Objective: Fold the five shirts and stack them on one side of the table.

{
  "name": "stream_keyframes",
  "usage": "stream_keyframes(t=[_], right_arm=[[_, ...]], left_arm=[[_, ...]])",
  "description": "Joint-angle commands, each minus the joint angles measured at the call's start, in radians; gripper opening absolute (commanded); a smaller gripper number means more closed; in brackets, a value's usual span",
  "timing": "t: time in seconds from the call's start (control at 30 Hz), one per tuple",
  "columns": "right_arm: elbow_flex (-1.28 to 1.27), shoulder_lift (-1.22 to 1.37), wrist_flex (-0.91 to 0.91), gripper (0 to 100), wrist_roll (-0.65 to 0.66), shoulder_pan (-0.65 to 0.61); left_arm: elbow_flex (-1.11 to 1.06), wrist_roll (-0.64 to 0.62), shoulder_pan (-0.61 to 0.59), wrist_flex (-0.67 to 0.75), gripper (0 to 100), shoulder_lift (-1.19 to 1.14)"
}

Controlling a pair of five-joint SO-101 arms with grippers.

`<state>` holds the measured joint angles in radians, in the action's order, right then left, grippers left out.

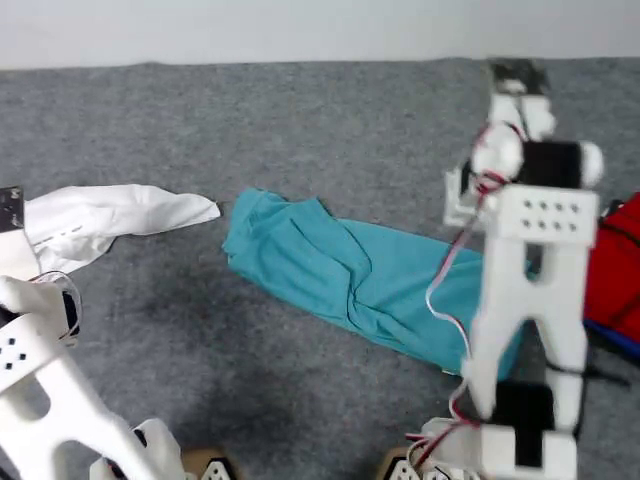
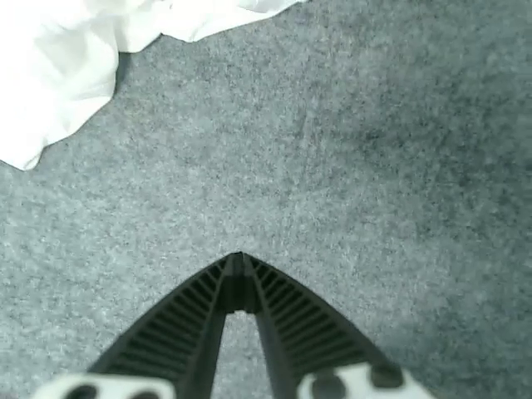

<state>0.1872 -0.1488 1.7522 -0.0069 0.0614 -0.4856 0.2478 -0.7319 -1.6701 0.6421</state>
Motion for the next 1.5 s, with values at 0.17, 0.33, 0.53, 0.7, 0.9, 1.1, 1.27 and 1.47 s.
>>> stream_keyframes(t=[0.17,0.33,0.53,0.7,0.9,1.1,1.27,1.47], right_arm=[[-0.43,-0.136,-0.022,9.1,-0.11,0.11],[-0.488,-0.084,-0.122,29.9,-0.187,0.176],[-0.542,0.025,-0.231,34.3,-0.19,0.196],[-0.542,0.148,-0.326,34.3,-0.19,0.208],[-0.537,0.285,-0.449,34.3,-0.192,0.208],[-0.537,0.374,-0.466,34.0,-0.193,0.208],[-0.535,0.417,-0.466,19.9,-0.193,0.209],[-0.535,0.42,-0.449,1.1,-0.189,0.205]], left_arm=[[0.028,0.006,0.003,-0.011,0,0.008],[0.028,0.006,0.003,-0.011,0,0.005],[0.028,0.006,0.003,-0.011,0,0.006],[0.028,0.006,0.003,-0.012,0,0.006],[0.028,0.006,0.003,-0.012,0,0.006],[0.028,0.008,0.0,-0.012,0,0.008],[0.028,0.008,0.003,-0.012,0,0.008],[0.028,0.008,0.003,-0.012,0,0.008]])
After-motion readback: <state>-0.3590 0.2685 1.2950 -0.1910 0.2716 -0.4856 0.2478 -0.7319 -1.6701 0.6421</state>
